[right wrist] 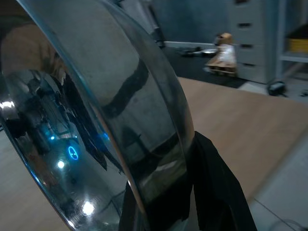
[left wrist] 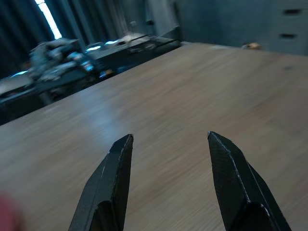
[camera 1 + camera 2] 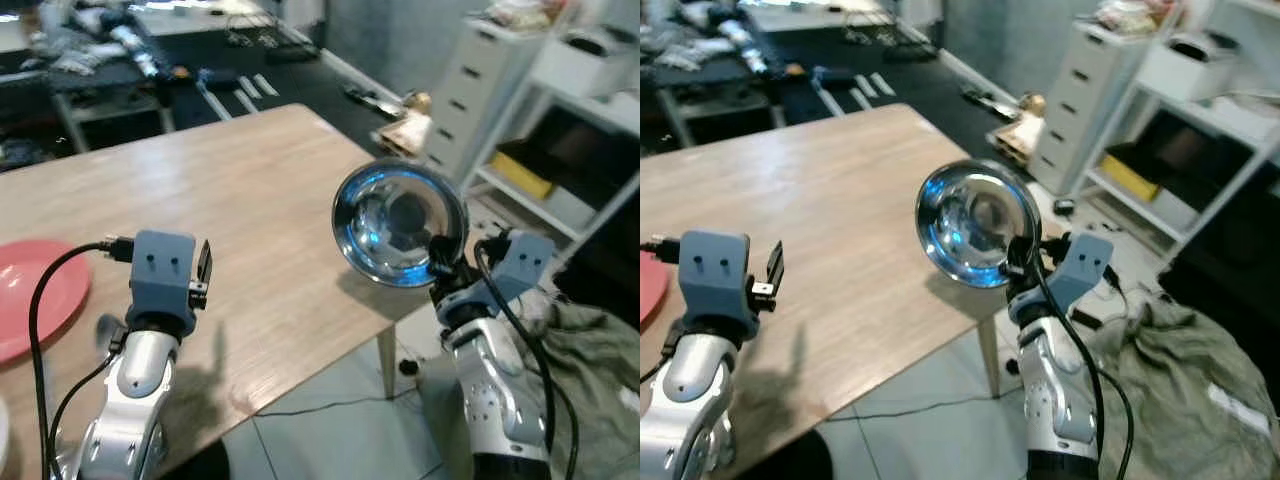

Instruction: Setting the table

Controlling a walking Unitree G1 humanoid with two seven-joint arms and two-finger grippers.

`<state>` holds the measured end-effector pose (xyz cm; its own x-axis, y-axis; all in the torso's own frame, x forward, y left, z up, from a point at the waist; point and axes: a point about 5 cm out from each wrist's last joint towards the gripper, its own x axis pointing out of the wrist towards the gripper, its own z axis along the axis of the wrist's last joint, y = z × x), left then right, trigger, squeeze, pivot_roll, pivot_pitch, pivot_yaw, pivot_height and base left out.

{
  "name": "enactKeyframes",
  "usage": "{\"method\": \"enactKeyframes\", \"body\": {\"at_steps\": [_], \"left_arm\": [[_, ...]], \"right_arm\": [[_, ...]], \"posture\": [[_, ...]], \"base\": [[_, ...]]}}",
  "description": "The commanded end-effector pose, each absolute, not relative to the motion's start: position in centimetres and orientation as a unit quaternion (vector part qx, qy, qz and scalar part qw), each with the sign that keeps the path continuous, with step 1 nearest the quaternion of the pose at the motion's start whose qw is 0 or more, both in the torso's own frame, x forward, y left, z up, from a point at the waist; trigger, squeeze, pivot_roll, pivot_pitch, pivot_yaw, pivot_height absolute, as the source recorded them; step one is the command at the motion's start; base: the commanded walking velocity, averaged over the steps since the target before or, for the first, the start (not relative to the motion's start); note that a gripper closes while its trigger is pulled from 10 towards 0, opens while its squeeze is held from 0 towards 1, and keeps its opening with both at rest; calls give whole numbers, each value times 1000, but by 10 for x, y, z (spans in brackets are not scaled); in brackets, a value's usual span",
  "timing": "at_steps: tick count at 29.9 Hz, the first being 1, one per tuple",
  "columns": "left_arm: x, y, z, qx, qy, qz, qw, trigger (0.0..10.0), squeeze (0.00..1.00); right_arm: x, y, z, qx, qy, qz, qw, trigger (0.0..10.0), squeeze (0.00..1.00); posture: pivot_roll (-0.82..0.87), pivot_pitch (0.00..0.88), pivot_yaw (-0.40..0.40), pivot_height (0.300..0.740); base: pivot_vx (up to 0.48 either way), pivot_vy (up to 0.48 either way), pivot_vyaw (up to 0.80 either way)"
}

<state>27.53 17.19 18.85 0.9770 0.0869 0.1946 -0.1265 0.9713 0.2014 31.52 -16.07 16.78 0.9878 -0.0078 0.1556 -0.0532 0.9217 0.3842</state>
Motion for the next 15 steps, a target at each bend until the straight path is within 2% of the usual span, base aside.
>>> {"method": "enactKeyframes", "body": {"at_steps": [1,15], "left_arm": [[276,171,187,112,-92,50,988,10000,0],[284,171,192,118,-103,32,987,10000,0]], "right_arm": [[315,-163,172,203,-91,9,975,10000,0],[314,-160,173,208,-101,3,973,10000,0]], "posture": [[53,30,45,740],[36,15,75,740]], "base": [[0,0,-800],[0,0,-800]]}}
